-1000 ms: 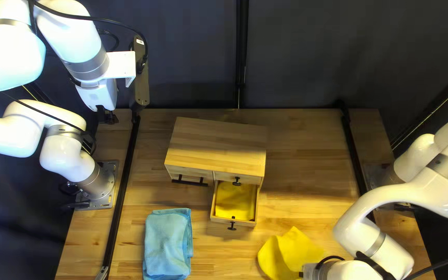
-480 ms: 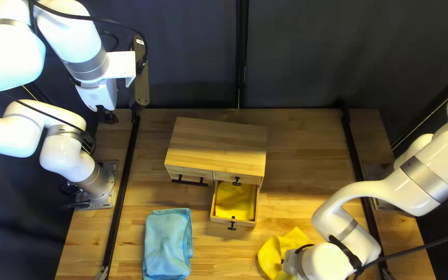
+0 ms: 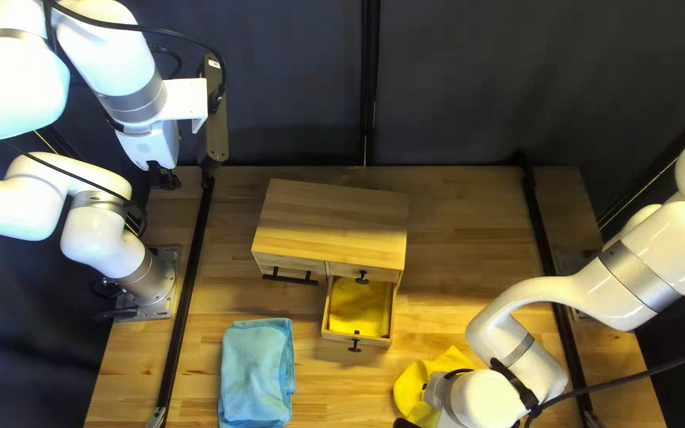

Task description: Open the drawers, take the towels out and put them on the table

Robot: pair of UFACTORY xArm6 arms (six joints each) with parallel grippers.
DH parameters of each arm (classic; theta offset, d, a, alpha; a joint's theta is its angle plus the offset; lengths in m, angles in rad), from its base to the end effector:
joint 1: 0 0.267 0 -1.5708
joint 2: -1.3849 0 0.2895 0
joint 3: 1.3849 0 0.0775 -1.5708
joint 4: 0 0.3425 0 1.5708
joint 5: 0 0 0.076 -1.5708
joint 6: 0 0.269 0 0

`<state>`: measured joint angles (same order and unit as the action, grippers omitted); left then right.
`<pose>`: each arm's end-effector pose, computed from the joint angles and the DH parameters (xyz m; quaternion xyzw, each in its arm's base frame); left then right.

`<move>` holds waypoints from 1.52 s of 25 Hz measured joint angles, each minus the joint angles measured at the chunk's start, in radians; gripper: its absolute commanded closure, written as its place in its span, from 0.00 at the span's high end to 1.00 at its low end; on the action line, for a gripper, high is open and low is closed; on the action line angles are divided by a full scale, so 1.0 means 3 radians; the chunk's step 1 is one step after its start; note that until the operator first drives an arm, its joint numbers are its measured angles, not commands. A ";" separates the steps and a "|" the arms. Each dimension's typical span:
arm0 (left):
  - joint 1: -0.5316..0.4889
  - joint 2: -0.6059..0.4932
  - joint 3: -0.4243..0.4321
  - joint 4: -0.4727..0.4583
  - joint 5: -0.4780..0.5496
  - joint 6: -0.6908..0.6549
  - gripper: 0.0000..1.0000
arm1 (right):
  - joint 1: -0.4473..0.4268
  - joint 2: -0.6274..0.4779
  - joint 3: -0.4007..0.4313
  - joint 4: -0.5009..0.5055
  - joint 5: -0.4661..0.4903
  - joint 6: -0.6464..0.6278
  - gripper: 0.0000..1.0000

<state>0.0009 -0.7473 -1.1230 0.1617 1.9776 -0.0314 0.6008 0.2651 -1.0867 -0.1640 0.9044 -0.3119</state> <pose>0.1959 0.0448 0.4150 -0.9947 -0.0440 0.0523 0.0766 0.4150 0.2519 0.0783 0.8704 0.4866 -0.0319 0.0675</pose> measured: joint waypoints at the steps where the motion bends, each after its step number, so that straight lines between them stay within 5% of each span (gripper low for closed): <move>1: 0.0000 0.0000 0.0000 0.0000 0.0000 0.0000 1.00 | -0.0004 0.0010 -0.0002 -0.0003 0.0007 0.0039 1.00; 6: 0.0000 0.0000 0.0000 0.0000 0.0000 0.0000 1.00 | -0.0070 -0.0086 0.0116 0.0115 -0.0032 0.0094 1.00; 13: 0.0000 0.0000 0.0000 0.0000 0.0000 0.0000 1.00 | -0.0222 -0.0405 -0.0005 0.0141 0.0385 0.0173 1.00; 38: 0.0000 0.0000 0.0000 0.0000 0.0000 0.0000 1.00 | -0.0378 -0.0796 -0.0018 -0.0082 0.0615 0.0312 1.00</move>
<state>0.0009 -0.7473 -1.1230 0.1617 1.9776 -0.0314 0.4874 0.0263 -1.0921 -0.1886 1.0888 -0.2184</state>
